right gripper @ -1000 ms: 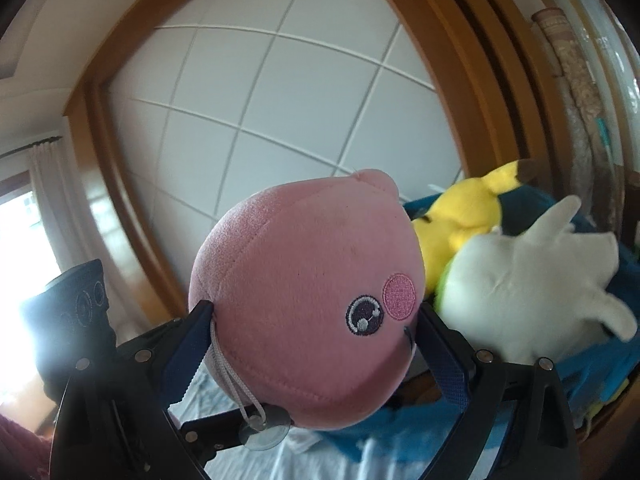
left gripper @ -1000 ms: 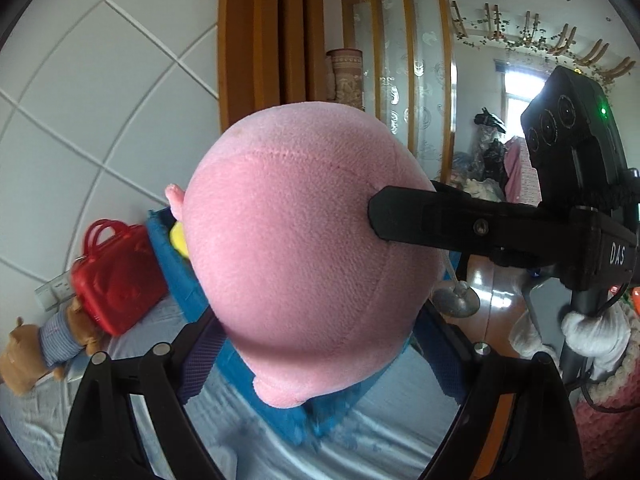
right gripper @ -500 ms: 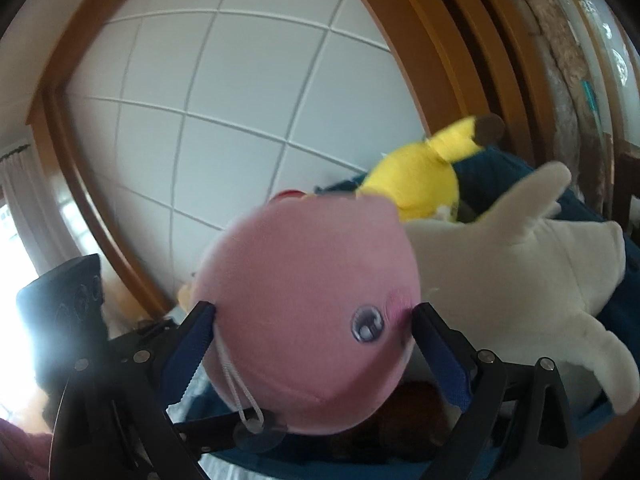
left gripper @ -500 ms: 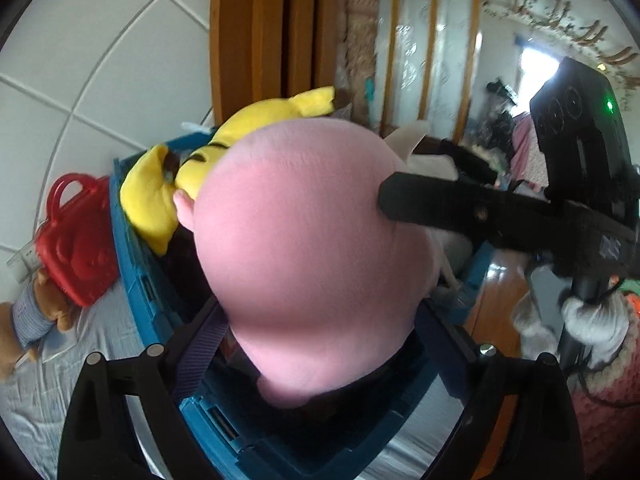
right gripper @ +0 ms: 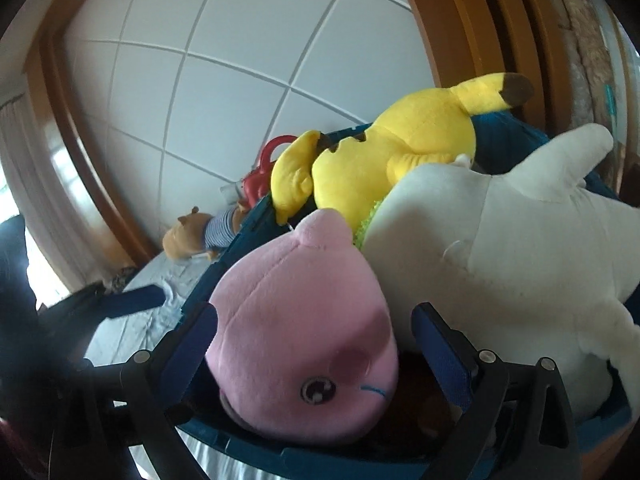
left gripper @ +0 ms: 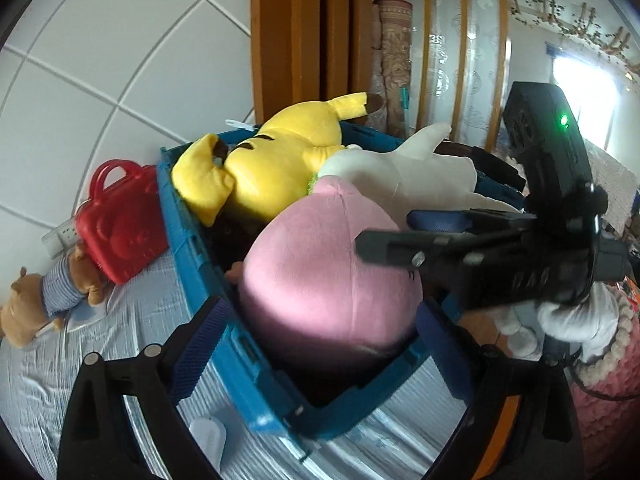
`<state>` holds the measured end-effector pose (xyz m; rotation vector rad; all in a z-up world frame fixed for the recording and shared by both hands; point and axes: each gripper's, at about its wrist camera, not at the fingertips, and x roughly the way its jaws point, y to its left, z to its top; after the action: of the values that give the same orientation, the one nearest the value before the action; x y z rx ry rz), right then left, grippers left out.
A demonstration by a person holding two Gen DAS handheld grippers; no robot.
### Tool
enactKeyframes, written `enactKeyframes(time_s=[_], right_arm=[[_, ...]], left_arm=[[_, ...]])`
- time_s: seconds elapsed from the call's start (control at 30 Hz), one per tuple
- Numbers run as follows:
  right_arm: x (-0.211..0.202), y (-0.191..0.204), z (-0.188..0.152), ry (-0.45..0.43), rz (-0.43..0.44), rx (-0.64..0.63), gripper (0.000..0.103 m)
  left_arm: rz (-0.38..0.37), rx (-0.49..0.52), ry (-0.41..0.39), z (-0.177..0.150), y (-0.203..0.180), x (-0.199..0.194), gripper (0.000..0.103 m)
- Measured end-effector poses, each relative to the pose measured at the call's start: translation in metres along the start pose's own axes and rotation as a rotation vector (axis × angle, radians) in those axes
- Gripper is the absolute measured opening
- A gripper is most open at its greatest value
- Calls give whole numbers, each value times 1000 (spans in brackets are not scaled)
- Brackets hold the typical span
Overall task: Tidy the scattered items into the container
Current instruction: 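Lower the pink plush into the crate and open both grippers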
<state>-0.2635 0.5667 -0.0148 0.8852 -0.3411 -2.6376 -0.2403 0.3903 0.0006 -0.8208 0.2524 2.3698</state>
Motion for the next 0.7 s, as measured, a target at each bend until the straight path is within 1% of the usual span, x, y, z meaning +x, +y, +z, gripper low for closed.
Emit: enactKeyframes(time_s=[0.17,0.2,0.37,0.5,0.6,0.7], right_arm=[[-18,1,2,-31,4,-7,99],[-21,2,2,-36,3,-9,102],[-39,1,-6,-54,-36,-19,103],[-51,-1,-13,-69,-78,-24,103],[-59,-1,-18,-80,-104,-32,103],[-69,2,-24,-88,-121,-41,103]], left_arm=[[35,-20,-6,-7,-3,-6,97],[42,-23,-9,-9,-5,-7,97],[98,-32,-21,-13,-10,-10,97],[115,-71,-26,-16,-10,-14,97],[143,-93,-34,-18,-13,-18,97],[141,-115,-49,-22,-15,-25,97]])
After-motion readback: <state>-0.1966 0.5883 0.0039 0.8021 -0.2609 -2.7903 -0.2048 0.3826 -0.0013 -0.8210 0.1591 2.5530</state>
